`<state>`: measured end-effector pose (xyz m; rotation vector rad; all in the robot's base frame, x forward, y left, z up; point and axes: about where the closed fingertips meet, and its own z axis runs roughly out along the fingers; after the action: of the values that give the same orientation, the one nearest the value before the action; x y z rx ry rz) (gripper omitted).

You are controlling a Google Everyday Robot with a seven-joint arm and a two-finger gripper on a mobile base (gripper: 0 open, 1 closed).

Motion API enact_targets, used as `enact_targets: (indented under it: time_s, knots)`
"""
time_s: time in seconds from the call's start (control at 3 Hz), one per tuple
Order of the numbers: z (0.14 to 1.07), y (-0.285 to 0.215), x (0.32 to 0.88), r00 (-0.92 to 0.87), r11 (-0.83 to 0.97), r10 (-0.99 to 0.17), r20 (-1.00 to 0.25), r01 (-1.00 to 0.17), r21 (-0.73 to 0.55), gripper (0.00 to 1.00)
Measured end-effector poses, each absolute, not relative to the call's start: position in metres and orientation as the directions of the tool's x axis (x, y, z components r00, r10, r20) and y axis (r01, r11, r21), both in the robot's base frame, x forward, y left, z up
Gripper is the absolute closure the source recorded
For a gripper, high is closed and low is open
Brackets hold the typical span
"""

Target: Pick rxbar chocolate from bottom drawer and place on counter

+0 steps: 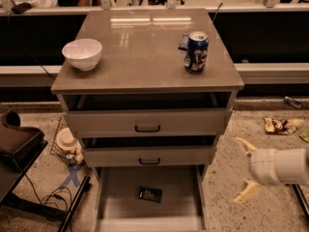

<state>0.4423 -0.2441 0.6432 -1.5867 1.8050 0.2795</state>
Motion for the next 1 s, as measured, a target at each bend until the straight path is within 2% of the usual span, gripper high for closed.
enact_targets:
  time_s: [0.67,1.0]
  knots:
    - [0.531,-0.188,0.486,0.032,0.279,-0.705,-0.709,-0.906,-0.319,0.00]
    - [0.481,-0.179,0.497,0.028,0.269,-0.727,-0.686,-0.908,-0.322,0.00]
